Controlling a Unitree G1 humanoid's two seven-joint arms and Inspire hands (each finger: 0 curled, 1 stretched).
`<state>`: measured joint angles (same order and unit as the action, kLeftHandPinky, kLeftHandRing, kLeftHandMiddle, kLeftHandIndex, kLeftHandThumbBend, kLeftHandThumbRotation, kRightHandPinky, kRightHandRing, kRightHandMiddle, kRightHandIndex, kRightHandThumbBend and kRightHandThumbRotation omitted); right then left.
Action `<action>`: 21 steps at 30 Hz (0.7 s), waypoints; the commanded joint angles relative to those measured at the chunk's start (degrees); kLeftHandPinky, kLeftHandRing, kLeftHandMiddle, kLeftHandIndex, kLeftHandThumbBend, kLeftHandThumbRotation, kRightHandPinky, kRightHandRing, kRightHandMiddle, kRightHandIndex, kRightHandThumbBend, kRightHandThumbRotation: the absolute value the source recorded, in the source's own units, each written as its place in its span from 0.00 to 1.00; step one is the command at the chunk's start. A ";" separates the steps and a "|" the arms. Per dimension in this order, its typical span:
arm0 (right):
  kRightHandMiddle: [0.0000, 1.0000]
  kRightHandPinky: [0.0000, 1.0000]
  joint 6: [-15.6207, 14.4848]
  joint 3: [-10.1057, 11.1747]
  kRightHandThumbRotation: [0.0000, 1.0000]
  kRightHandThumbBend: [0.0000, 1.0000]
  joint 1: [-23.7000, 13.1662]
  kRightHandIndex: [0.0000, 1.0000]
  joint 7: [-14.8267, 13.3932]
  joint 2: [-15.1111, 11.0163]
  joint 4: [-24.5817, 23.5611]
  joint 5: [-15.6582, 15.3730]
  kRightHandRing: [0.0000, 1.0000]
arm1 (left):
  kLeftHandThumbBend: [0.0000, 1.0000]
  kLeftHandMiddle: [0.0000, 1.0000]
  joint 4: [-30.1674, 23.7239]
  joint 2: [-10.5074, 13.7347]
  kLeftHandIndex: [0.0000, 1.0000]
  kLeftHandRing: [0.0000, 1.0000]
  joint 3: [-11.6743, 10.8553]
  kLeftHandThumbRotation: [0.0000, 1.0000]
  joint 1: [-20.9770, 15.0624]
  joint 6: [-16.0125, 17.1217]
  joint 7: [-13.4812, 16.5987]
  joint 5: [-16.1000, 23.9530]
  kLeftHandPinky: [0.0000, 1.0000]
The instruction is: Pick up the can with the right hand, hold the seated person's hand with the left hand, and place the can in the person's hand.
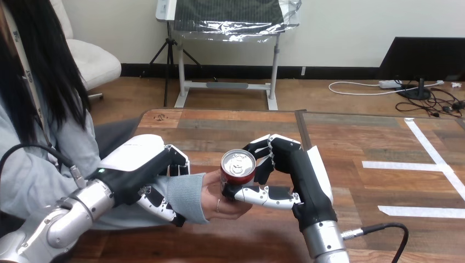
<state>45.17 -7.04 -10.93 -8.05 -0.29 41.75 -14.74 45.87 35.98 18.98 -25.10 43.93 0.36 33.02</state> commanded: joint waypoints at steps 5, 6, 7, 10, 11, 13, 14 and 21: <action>0.46 0.34 0.89 -1.79 0.00 0.84 -1.36 0.52 2.13 1.47 1.50 0.81 0.38 | 0.84 0.40 -6.91 -0.87 0.43 0.32 -3.95 0.00 -2.98 0.66 1.64 -3.54 0.25; 0.46 0.35 0.81 -1.77 0.00 0.84 -1.34 0.53 2.17 1.49 1.49 0.91 0.39 | 0.84 0.41 -7.13 -0.86 0.43 0.33 -3.99 0.00 -2.83 0.49 1.65 -3.50 0.26; 0.47 0.36 0.42 -1.77 0.00 0.85 -1.17 0.54 2.36 1.48 1.13 1.07 0.40 | 0.84 0.42 -6.97 -0.94 0.44 0.34 -4.08 0.00 -2.65 0.91 1.95 -3.62 0.27; 0.51 0.39 -0.14 -1.80 0.00 0.86 -0.96 0.59 2.75 1.39 0.62 1.35 0.43 | 0.85 0.45 -6.79 -1.05 0.47 0.38 -4.27 0.02 -2.29 1.39 2.25 -3.75 0.32; 0.53 0.41 -0.20 -1.80 0.00 0.87 -0.92 0.61 2.88 1.34 0.55 1.43 0.45 | 0.85 0.48 -6.96 -1.01 0.49 0.41 -4.29 0.03 -2.14 1.20 2.15 -3.73 0.34; 0.57 0.43 -0.09 -1.82 0.00 0.88 -0.90 0.64 3.14 1.15 0.40 1.48 0.48 | 0.85 0.50 -6.96 -0.92 0.52 0.44 -4.31 0.05 -1.94 1.19 2.20 -3.67 0.38; 0.61 0.47 0.04 -1.84 0.02 0.89 -0.93 0.68 3.24 1.04 0.35 1.47 0.53 | 0.86 0.54 -6.84 -0.89 0.56 0.49 -4.33 0.09 -1.89 1.31 2.31 -3.62 0.43; 0.73 0.63 0.27 -1.56 0.12 0.93 -0.88 0.78 4.33 0.65 0.02 1.98 0.69 | 0.89 0.66 -7.31 -0.81 0.69 0.61 -4.78 0.21 -0.73 0.96 2.79 -3.00 0.55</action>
<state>45.03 -7.06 -10.54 -5.36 -0.29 42.80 -13.04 43.78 35.99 17.02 -22.67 43.92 0.60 31.93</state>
